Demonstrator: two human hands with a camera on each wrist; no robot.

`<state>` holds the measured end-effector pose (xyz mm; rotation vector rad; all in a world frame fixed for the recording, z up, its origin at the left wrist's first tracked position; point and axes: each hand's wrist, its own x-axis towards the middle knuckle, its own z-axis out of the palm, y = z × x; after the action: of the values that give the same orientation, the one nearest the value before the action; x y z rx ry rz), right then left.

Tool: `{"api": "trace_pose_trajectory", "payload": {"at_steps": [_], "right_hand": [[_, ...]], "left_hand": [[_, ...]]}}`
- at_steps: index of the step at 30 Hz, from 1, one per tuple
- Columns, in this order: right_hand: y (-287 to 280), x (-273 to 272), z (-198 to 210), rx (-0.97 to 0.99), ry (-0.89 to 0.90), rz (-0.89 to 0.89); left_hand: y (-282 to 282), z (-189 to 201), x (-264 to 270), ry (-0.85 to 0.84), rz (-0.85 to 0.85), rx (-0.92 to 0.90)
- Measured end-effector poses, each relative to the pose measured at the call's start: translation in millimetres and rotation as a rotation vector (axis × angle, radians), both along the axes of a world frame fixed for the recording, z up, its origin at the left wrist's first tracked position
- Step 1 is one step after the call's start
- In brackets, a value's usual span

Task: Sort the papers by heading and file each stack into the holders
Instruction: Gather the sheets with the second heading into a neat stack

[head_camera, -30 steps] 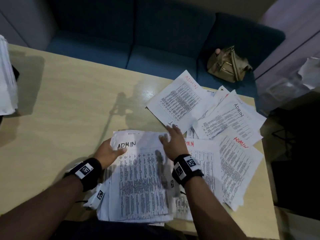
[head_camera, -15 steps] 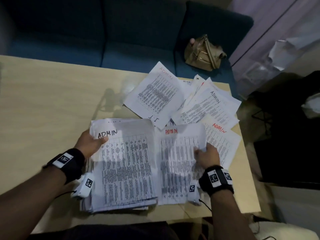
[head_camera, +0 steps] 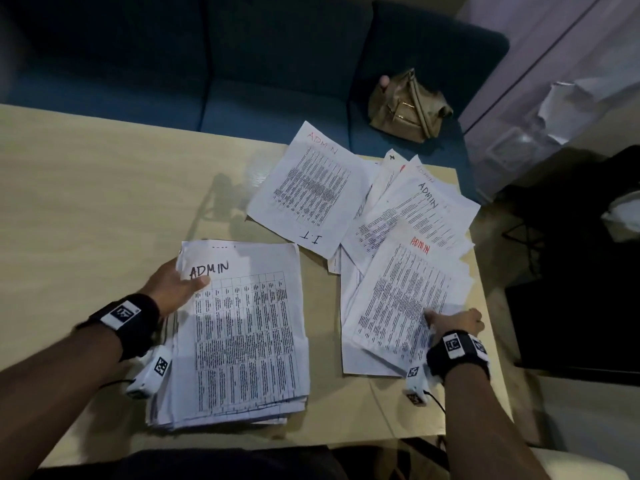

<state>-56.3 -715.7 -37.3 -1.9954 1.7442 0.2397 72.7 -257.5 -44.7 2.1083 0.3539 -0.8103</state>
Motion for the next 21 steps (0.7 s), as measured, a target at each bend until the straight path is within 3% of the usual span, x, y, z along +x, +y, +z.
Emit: {"api": "trace_pose_trajectory", "payload": {"at_steps": [4,10,17,21], "right_hand": [[-4,-2,-10,0.025,-0.080,-0.038],[-4,2,5,-0.109,-0.254,0.109],[16,5,-4,0.014,-0.261,0.086],[28,2,-5,-0.082,-0.364,0.106]], "left_hand": [[-3,3,0,-0.001,0.005,0.009],[-2,-2,-2,-0.012,0.055,-0.062],[-4,3,-3,-0.035,0.103,-0.116],[-5,4,-5,-0.037,0.120,-0.167]]}}
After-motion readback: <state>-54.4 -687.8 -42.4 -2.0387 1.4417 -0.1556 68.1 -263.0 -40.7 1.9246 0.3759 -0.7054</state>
